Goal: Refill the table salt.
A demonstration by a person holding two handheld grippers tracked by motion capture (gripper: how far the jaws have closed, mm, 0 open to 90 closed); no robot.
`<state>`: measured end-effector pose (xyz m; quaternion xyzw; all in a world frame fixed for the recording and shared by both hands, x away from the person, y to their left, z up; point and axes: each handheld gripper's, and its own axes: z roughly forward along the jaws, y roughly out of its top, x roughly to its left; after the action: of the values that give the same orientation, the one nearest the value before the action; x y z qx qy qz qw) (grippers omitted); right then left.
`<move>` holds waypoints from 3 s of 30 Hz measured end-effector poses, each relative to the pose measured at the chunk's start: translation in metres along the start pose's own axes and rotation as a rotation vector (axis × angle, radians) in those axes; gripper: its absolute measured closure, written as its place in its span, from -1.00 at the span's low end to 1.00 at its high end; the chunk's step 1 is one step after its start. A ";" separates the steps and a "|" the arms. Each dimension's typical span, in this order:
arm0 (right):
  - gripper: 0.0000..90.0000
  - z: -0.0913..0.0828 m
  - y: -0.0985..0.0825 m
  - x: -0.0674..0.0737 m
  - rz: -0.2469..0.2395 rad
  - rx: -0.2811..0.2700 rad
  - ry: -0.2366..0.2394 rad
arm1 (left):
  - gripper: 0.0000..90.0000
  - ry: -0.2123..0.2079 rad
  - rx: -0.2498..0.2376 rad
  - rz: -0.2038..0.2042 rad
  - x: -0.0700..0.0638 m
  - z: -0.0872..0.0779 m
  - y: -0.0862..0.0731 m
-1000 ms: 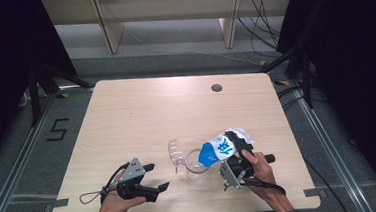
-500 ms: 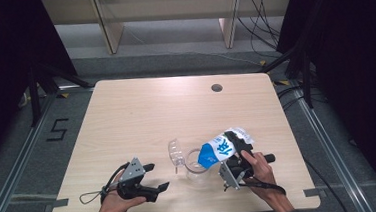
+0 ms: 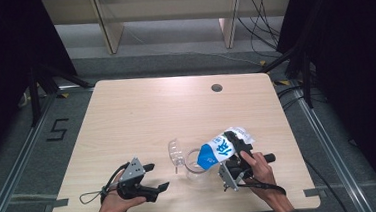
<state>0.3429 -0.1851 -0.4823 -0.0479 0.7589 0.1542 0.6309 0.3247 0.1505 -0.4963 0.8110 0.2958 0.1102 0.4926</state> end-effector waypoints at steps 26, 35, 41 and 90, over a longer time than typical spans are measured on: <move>0.02 -0.002 0.003 0.001 -0.065 0.021 -0.023 | -0.64 -0.003 -0.005 -0.008 -0.001 0.000 0.000; 0.03 -0.002 0.005 -0.002 -0.124 0.017 -0.034 | -0.64 0.002 -0.001 0.000 0.000 0.000 0.000; 0.03 -0.003 0.004 0.001 -0.100 0.025 -0.036 | -0.64 -0.002 0.006 -0.004 -0.001 0.000 0.000; 0.06 -0.003 0.007 -0.002 -0.208 0.018 -0.072 | -0.64 -0.006 0.006 -0.004 -0.001 0.000 0.000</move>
<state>0.3388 -0.1796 -0.4790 -0.1151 0.7280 0.0828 0.6708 0.3243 0.1497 -0.4966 0.8121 0.2963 0.1062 0.4914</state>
